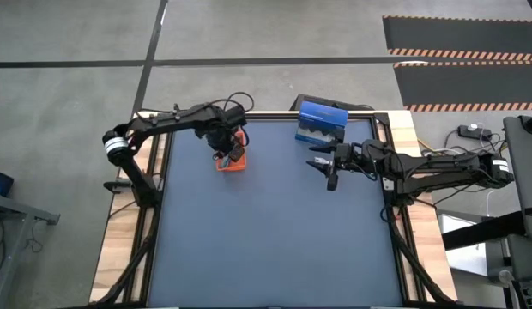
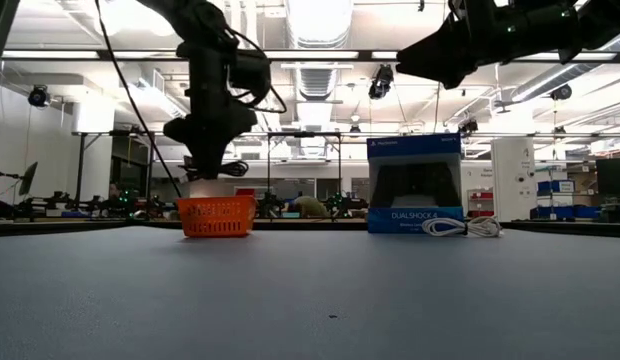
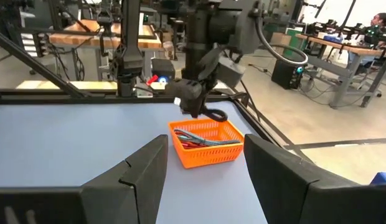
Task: Pick and place USB-C Cables
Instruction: Put the black charger cable into the orange bin
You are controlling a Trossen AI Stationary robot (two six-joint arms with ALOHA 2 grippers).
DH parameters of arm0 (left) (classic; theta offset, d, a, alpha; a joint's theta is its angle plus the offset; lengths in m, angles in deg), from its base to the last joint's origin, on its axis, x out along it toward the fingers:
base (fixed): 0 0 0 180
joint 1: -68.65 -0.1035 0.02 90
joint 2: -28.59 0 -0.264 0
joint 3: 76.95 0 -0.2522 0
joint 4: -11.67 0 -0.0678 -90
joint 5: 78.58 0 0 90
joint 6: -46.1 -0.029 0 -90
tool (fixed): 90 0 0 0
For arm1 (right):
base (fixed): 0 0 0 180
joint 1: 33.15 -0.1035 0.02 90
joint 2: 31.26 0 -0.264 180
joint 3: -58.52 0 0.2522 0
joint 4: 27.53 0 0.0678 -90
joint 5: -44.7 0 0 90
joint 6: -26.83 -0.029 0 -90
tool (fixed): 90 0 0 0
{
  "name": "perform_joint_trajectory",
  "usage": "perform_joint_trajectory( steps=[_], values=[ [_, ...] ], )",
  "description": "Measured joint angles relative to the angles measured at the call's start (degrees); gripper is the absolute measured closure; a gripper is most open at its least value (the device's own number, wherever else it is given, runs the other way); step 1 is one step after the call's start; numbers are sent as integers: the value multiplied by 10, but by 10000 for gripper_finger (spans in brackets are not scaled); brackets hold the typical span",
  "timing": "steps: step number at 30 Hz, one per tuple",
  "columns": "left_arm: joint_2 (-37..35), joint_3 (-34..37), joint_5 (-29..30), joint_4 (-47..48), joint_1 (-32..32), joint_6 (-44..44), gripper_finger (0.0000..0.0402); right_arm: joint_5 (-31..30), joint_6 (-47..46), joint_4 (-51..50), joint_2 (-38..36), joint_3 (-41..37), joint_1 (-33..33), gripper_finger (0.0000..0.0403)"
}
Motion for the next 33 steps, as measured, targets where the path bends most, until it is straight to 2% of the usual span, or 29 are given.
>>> perform_joint_trajectory(
  steps=[4, 11, 23, 33],
  values=[
    [0, -10, -7, 23, -13, 18, 355, 0, 2, -2, 0, 0, 0, 200],
    [0, -13, -8, -11, -18, 128, 352, 0, 4, -2, 0, 0, 0, 200],
    [0, 2, -8, -93, -19, 136, 344, 0, 4, -4, 0, 0, 0, 200],
    [18, 11, -6, -104, -22, 135, 343, 0, 4, -15, 0, 0, 0, 200]
  ],
)
